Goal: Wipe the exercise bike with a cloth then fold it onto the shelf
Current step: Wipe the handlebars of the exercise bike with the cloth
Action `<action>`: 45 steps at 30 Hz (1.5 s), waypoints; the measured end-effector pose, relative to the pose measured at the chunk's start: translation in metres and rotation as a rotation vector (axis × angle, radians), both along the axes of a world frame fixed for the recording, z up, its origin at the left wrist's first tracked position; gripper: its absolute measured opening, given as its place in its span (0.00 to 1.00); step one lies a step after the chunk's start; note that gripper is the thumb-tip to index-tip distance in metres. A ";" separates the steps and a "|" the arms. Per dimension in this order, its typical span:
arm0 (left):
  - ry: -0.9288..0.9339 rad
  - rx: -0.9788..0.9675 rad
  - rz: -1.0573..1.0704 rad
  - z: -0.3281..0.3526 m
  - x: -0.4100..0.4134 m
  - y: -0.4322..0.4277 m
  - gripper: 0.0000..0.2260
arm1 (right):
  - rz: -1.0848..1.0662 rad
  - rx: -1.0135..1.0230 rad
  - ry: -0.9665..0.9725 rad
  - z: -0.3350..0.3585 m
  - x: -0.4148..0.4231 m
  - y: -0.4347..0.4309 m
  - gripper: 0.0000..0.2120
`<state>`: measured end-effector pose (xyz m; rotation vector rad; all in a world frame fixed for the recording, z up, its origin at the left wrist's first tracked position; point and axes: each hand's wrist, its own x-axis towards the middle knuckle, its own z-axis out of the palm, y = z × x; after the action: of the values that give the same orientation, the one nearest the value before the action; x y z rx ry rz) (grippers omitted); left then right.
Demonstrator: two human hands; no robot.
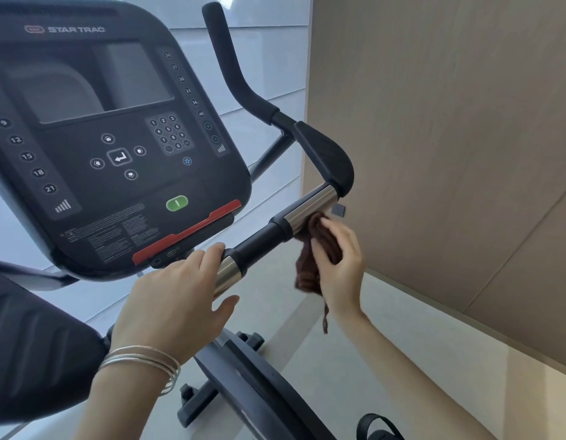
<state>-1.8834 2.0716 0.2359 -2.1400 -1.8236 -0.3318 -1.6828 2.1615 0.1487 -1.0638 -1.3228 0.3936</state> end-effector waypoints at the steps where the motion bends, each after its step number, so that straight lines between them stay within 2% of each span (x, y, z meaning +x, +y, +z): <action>1: -0.005 -0.005 0.001 0.000 0.000 0.000 0.26 | 0.038 0.015 -0.062 -0.004 -0.002 -0.008 0.15; 4: -0.013 -0.036 -0.001 0.002 0.002 -0.001 0.26 | 0.061 0.033 -0.147 0.000 0.007 -0.005 0.15; 7: 0.008 -0.031 0.006 0.003 0.001 -0.001 0.26 | -0.040 -0.031 -0.050 0.018 0.022 0.014 0.14; 9: 0.033 -0.031 0.005 0.002 0.002 0.000 0.26 | -0.083 -0.033 -0.054 0.023 0.030 0.021 0.15; 14: 0.023 -0.046 -0.008 -0.003 0.002 0.005 0.25 | -0.025 0.023 -0.166 0.026 0.028 -0.005 0.16; 19: -0.063 -0.047 -0.058 -0.001 0.001 0.003 0.30 | -0.049 0.080 -0.271 0.042 0.021 -0.028 0.17; 22: -0.085 -0.057 -0.136 0.006 -0.016 -0.006 0.31 | -0.073 0.103 -0.292 0.053 0.011 -0.043 0.18; 27: 0.022 -0.026 -0.201 0.028 -0.079 -0.015 0.33 | -0.162 0.166 -0.360 0.069 -0.026 -0.067 0.17; 32: 0.114 -0.060 -0.354 0.043 -0.136 -0.016 0.36 | -0.260 0.125 -0.400 0.079 -0.072 -0.093 0.17; 37: 0.195 -0.070 -0.524 0.058 -0.171 0.003 0.35 | -0.320 0.018 -0.512 0.097 -0.086 -0.093 0.16; 42: 0.225 -0.050 -0.507 0.079 -0.192 0.050 0.34 | -0.294 -0.070 -0.645 0.122 -0.086 -0.057 0.16; 45: 0.155 -0.111 -0.531 0.077 -0.194 0.058 0.32 | -0.238 -0.244 -0.823 0.125 -0.089 -0.032 0.14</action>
<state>-2.0777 2.1299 0.3129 -2.6246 -1.1940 -0.1741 -1.7714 2.1295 0.2733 -1.6691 -1.8607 -0.0932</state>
